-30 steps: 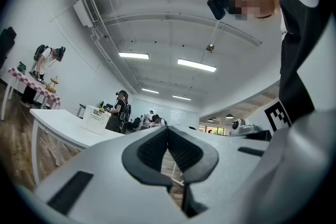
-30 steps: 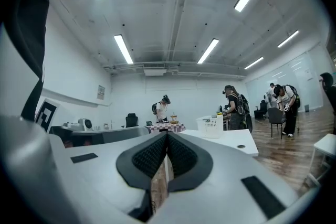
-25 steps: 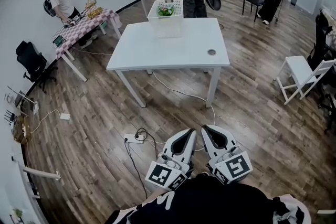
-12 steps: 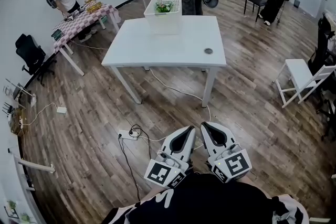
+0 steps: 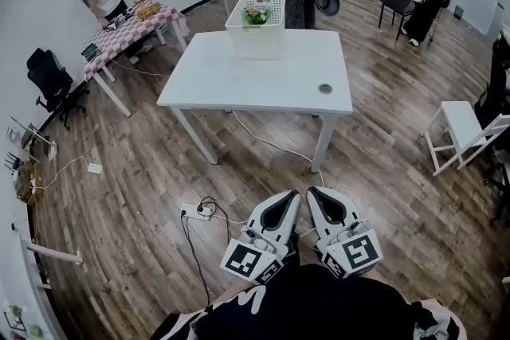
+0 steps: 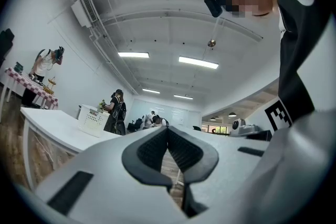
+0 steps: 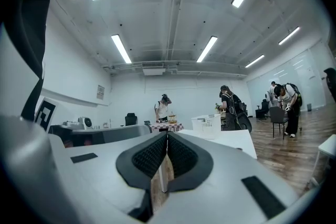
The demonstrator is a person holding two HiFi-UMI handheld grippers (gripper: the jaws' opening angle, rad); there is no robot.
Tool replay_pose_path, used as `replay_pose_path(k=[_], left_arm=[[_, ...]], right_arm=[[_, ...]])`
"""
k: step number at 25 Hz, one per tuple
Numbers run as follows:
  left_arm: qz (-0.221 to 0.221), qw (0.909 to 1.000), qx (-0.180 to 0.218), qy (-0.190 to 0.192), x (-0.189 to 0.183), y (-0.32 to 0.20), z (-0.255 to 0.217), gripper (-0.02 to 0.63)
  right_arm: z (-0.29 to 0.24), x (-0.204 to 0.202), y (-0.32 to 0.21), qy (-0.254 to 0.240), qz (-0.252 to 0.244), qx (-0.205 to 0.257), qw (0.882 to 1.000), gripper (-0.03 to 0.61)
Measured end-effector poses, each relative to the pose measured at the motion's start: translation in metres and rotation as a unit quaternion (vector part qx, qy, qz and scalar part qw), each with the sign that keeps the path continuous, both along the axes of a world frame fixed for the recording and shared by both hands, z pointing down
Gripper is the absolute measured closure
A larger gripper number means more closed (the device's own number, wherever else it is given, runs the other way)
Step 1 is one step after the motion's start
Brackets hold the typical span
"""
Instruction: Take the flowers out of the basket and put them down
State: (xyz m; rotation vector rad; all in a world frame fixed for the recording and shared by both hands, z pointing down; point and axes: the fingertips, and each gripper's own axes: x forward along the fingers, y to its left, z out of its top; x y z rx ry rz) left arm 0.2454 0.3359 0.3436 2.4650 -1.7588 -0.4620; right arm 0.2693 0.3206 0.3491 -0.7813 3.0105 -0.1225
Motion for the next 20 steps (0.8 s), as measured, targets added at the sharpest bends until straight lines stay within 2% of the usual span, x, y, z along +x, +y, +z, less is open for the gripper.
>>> replay_pose_path(k=[20], left_arm=[[0.029,0.9995,-0.007,-0.006,-0.118,-0.153,-0.007,0.609]], right_arm=[[-0.009,-0.123,-0.151,-0.007,0.025,-0.007,1.0,0.56]])
